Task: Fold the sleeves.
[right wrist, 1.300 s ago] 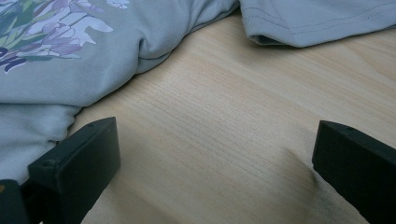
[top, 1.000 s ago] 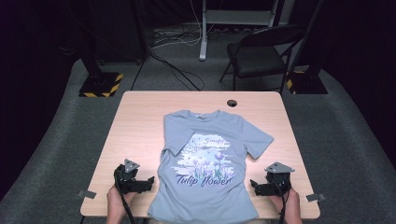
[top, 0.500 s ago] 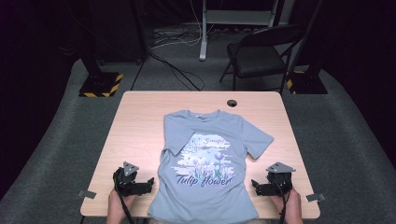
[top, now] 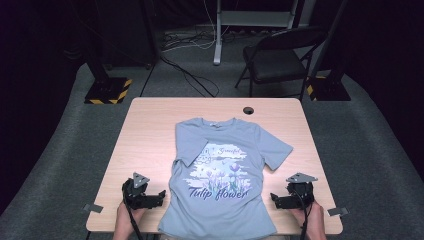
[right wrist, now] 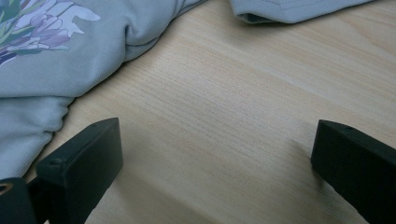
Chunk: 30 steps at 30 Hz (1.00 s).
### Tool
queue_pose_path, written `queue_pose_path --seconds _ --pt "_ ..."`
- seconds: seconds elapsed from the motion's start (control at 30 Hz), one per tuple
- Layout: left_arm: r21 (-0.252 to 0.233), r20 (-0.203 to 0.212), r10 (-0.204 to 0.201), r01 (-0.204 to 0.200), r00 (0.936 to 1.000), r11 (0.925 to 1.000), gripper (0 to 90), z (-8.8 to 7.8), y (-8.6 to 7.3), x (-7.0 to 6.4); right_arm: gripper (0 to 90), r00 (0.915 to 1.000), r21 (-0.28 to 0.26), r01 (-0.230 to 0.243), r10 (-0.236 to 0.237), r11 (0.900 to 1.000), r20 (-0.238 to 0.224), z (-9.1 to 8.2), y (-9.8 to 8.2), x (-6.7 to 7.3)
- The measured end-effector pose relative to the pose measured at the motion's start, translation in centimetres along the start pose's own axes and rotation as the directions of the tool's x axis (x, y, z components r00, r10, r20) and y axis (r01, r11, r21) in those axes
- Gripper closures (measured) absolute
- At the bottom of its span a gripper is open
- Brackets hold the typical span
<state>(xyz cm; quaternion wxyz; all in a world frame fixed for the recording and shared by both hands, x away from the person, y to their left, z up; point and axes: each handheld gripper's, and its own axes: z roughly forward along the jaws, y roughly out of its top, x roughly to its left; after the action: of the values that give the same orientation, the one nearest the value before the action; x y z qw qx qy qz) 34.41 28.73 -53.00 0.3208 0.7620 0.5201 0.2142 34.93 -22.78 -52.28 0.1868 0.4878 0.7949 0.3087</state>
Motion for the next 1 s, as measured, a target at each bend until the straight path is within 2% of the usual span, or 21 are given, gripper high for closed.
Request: queue_pose_path --seconds 0.3,0.47,1.0 --pt "0.000 0.002 0.001 -0.001 1.0000 1.0000 0.0 0.0 0.0 0.0 2.7 0.9992 0.009 -0.034 0.034 0.999 -0.020 -0.2 1.0 -0.7" --pt "0.000 0.001 0.001 -0.001 1.0000 1.0000 0.0 0.0 0.0 0.0 2.5 0.9973 0.033 -0.065 0.066 0.997 -0.032 -0.1 2.2 -1.9" --pt "0.000 0.006 0.007 -0.007 1.0000 1.0000 0.0 0.0 0.0 0.0 3.5 0.9885 0.084 -0.132 0.137 0.988 -0.063 0.7 5.5 -4.6"
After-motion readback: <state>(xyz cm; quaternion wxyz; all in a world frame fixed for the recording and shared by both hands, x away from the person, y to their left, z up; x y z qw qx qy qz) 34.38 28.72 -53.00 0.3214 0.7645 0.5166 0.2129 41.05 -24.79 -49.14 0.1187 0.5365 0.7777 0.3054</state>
